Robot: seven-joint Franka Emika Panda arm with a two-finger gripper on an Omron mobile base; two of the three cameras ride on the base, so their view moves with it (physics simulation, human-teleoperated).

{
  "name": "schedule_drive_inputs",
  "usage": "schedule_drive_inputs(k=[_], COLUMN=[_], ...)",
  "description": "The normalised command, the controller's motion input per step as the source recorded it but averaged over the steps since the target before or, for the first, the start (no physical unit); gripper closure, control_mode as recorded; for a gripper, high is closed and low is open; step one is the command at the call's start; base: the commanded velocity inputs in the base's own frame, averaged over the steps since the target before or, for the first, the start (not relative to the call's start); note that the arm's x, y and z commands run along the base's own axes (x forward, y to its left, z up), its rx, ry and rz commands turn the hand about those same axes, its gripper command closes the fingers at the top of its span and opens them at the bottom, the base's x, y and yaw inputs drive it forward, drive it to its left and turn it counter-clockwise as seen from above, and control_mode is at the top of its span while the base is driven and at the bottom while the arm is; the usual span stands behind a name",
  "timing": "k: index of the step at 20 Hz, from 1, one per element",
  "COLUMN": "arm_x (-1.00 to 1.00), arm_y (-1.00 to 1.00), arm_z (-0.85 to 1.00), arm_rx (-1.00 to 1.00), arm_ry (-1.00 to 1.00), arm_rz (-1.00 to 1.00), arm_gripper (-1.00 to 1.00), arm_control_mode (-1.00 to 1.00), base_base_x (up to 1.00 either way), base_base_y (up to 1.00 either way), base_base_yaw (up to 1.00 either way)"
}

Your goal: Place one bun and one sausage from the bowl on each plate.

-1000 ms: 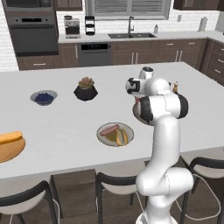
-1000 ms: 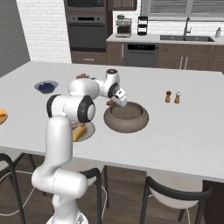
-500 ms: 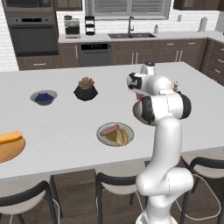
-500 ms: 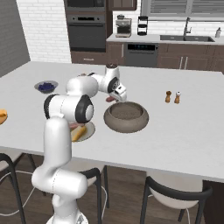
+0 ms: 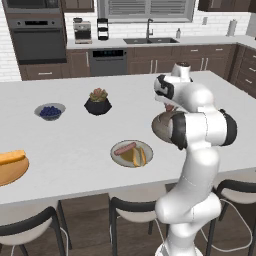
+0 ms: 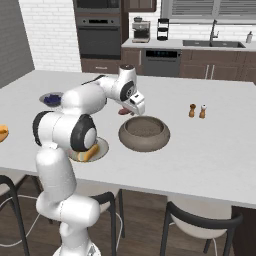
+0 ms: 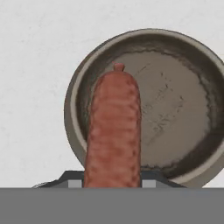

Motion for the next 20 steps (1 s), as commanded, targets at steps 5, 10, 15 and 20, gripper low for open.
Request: schedule_drive_inputs(k=[5, 10, 15, 20], arm_x=[-0.98, -1.00, -0.81, -0.58], arm_y=[0.41, 0.13, 0.16, 0.03], arm_z=[0.39, 0.35, 0.38, 0.32], arm_rx=[0.00, 0.00, 0.00, 0.00], arm_ry=[0.00, 0.00, 0.00, 0.01], arm_rz=[0.14, 0.20, 0.21, 0.17], arm_gripper=[1.00, 1.00, 1.00, 1.00], arm_control_mode=[-1.00, -1.00, -1.00, -1.00], base_base_x=[0.00, 0.00, 0.00, 0.00], base_base_y=[0.00, 0.00, 0.00, 0.00], base_base_yaw=[0.00, 0.00, 0.00, 0.00])
